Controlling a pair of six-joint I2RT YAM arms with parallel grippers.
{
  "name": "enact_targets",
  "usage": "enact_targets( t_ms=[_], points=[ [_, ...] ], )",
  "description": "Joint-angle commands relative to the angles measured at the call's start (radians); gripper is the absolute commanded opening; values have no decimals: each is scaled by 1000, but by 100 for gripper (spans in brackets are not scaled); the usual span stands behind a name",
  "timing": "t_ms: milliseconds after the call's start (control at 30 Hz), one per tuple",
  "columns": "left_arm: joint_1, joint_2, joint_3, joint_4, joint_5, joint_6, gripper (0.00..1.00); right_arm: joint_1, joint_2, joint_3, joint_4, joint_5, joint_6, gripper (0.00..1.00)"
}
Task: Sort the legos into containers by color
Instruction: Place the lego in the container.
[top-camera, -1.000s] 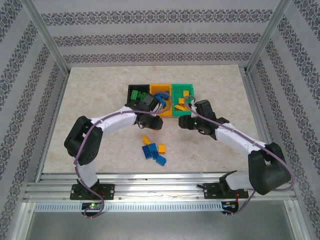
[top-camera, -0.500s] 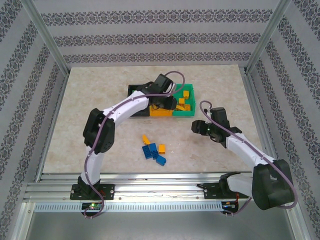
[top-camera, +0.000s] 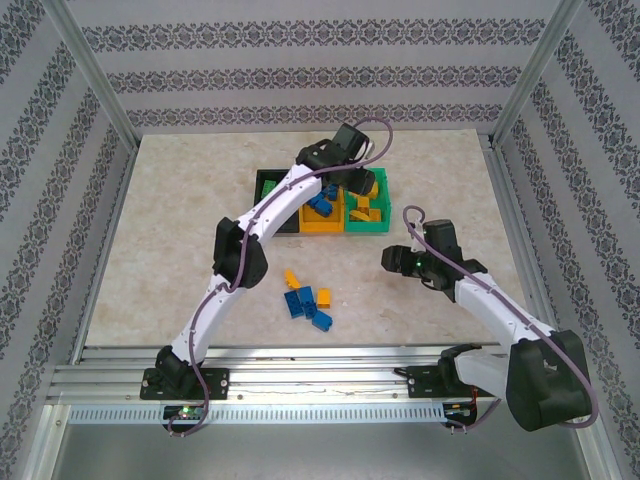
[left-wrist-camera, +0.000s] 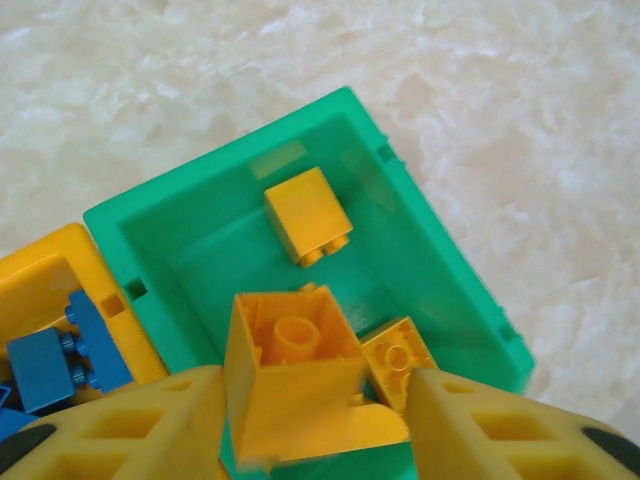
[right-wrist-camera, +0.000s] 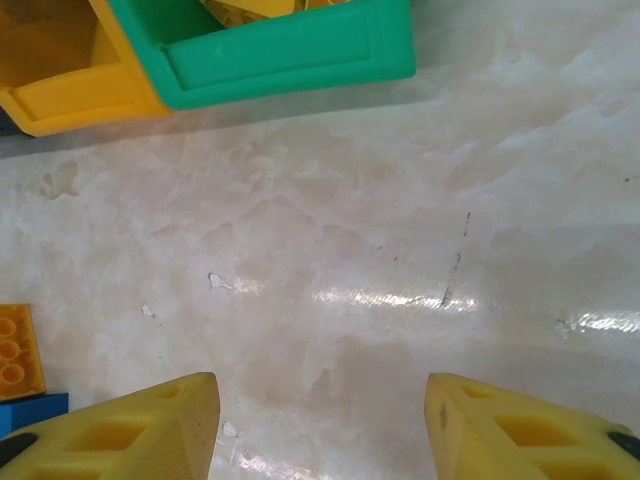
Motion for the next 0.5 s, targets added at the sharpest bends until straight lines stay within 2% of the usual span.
enact_targets(
  t_ms=[0,267,367,467],
  points=[
    [2,-16,9,-77,-36,21,54,-2,-14,-34,4,-46,34,57],
    [2,-158,-229,-23,-26,4,55,91,92,-21,28,-33,44,56],
    [1,-274,-425,80,-22,-14,55,144,122,4,27,-11,40,56],
    [4,-437,-722,273,-31,-46,54,200,154,31,22,-19,38,56]
  ],
)
